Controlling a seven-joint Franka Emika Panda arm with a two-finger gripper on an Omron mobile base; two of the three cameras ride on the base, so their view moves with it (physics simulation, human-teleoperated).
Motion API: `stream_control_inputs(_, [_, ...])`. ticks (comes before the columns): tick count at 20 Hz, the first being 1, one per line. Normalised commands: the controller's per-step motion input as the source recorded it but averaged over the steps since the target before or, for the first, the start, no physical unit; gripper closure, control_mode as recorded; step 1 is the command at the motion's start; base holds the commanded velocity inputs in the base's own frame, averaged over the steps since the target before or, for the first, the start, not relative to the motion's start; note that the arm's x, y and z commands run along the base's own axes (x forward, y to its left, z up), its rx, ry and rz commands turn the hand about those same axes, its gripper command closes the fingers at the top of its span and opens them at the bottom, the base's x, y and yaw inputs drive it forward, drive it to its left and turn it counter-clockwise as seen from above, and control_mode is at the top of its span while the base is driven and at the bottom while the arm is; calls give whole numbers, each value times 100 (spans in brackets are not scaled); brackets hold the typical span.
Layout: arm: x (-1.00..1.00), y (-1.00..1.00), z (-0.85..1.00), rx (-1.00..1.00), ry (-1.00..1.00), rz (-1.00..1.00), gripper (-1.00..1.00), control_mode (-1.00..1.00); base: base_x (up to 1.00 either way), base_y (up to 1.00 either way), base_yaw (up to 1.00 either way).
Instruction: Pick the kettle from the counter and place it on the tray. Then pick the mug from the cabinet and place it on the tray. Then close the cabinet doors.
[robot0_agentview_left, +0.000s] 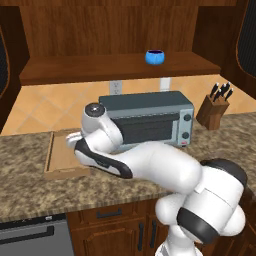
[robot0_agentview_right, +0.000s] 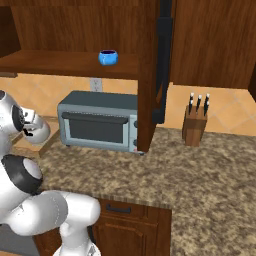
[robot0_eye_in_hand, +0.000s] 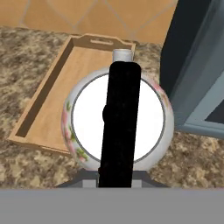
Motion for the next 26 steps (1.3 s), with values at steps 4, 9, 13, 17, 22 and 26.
stream_control_inputs(4, [65,39,-1,0,3,-7,100,-100,0,0,0])
stream_control_inputs(9, [54,40,0,0,0,-6,100,-100,0,0,0])
stream_control_inputs(13, [44,44,-1,0,-1,-3,100,-100,0,0,0])
stream_control_inputs(17, [44,32,-10,0,0,-3,100,-100,0,0,0])
stream_control_inputs(22, [28,4,-26,0,0,-2,100,-100,0,0,0])
stream_control_inputs(26, [28,9,-28,0,0,-1,100,-100,0,0,0])
